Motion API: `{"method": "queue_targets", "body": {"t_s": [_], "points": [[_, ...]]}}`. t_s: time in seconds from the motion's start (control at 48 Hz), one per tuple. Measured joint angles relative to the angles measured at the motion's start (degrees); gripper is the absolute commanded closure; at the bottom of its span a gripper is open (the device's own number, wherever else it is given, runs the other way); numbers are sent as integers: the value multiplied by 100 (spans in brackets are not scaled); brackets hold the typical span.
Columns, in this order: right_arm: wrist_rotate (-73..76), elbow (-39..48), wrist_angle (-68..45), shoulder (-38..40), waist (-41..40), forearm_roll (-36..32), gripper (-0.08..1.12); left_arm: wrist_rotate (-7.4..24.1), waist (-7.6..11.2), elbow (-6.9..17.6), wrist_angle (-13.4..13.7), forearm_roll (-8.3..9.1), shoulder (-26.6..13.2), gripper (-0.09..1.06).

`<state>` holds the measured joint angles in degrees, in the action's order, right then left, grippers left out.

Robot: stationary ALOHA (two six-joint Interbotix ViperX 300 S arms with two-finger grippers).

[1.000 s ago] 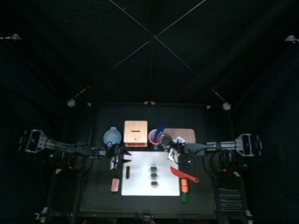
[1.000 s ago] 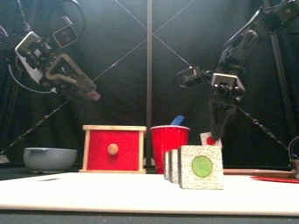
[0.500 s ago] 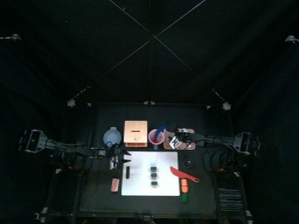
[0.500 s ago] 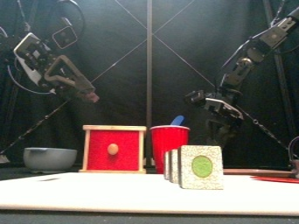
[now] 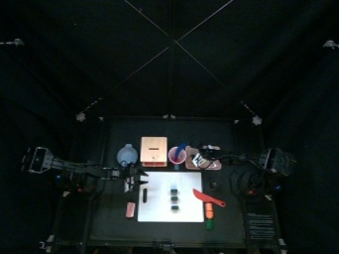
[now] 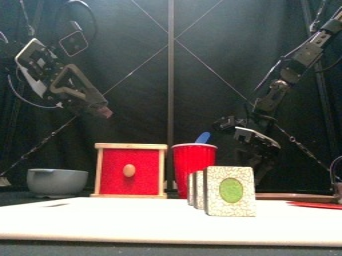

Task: Place sushi on board then cut the sushi with the knife then place the pieces on the plate
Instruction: Place the 4 sushi pieces on the plate

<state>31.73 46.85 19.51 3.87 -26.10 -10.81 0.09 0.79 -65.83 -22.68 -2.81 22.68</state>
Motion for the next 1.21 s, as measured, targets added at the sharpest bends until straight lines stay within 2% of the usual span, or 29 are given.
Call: {"method": "queue_targets", "body": {"t_s": [0.271, 0.479, 0.688, 0.833, 1.208], "points": [[-18, 0, 448, 694, 229, -167, 20, 0, 0, -35, 0, 0, 0, 20], [-18, -97, 299, 940, 1556, -237, 20, 0, 0, -44, 0, -26, 0, 20], [-26, -483, 44, 492, 2821, -650, 20, 0, 0, -44, 0, -62, 0, 20], [-44, -861, 53, -9, 3287, -958, 20, 9, -9, -44, 9, -53, 0, 20], [-44, -1538, 624, -905, 3472, -1187, 20, 0, -9, -88, 0, -62, 0, 20]]}}
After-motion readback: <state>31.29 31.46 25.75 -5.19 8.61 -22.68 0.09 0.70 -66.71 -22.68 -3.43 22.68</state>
